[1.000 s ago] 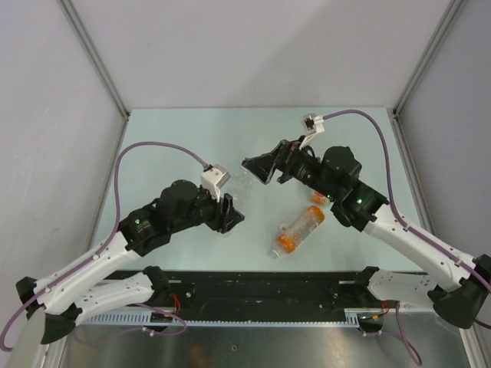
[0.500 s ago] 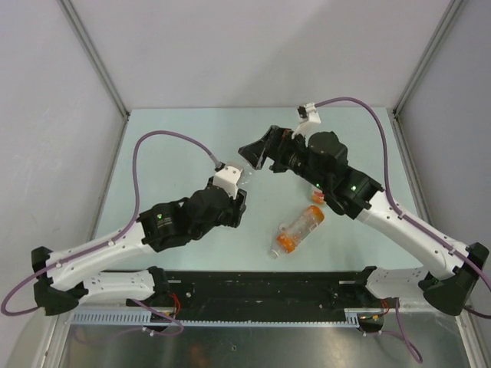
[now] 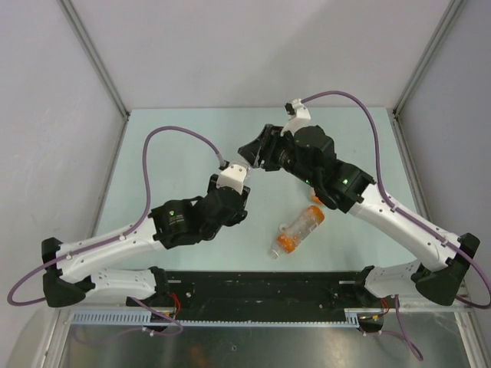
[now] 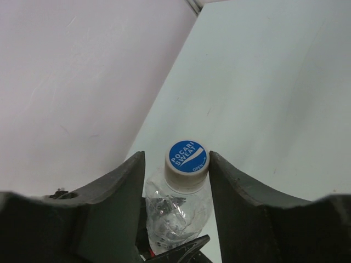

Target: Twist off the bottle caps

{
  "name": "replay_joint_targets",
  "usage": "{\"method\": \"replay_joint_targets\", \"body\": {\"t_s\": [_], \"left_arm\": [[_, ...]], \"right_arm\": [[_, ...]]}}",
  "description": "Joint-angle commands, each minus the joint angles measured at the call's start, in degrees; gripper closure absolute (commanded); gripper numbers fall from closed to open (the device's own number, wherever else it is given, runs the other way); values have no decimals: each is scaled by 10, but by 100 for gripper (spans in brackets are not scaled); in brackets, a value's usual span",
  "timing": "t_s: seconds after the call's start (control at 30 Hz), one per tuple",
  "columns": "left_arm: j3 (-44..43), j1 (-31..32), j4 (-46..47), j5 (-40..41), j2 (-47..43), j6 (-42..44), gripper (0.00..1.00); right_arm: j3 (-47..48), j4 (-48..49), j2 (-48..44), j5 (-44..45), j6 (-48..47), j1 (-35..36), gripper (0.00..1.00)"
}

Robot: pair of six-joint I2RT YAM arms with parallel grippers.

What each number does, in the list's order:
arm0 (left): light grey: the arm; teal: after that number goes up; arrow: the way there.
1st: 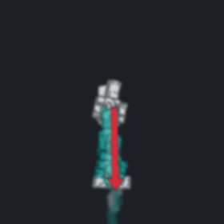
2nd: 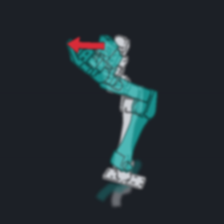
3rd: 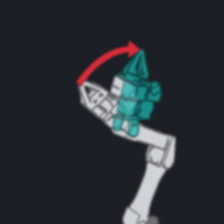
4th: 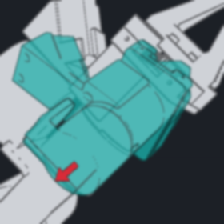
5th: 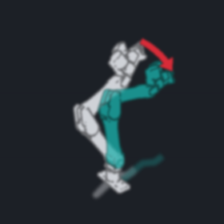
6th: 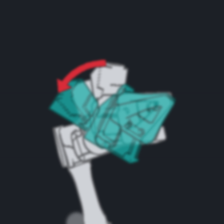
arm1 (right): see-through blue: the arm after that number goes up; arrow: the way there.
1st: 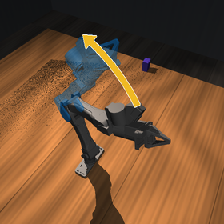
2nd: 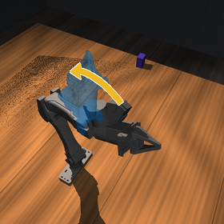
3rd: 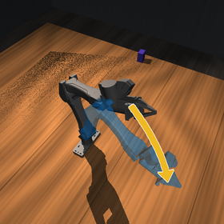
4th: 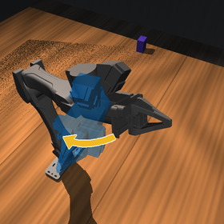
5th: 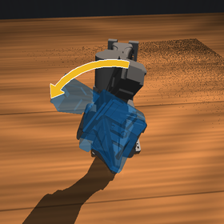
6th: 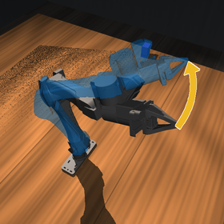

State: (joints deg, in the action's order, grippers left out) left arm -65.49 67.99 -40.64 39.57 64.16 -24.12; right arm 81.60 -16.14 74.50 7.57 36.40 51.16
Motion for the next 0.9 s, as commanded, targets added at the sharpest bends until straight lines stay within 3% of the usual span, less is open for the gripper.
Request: {"method": "replay_joint_targets", "body": {"t_s": [0.0, 0.1, 0.27, 0.3, 0.53, 0.87], "left_arm": [[-27, 6, 5, 29, -1, -12, 84], [-27, 7, 4, 30, -2, -12, 84], [-27, 8, 3, 27, -2, -11, 84], [-27, 8, 3, 25, -2, -11, 84], [-23, 8, 4, -18, 0, -3, 85], [-4, 7, 38, -150, -11, 26, 99]], "right_arm": [[22, 1, 7, -9, -4, 5, 51], [22, 2, 10, -13, -5, 5, 60], [20, 4, 15, -23, -14, 3, 94], [19, 8, 15, -30, -18, 2, 97], [-22, 64, -3, -125, -52, -25, 100], [-107, 165, -64, -311, -77, -105, 100]]}}
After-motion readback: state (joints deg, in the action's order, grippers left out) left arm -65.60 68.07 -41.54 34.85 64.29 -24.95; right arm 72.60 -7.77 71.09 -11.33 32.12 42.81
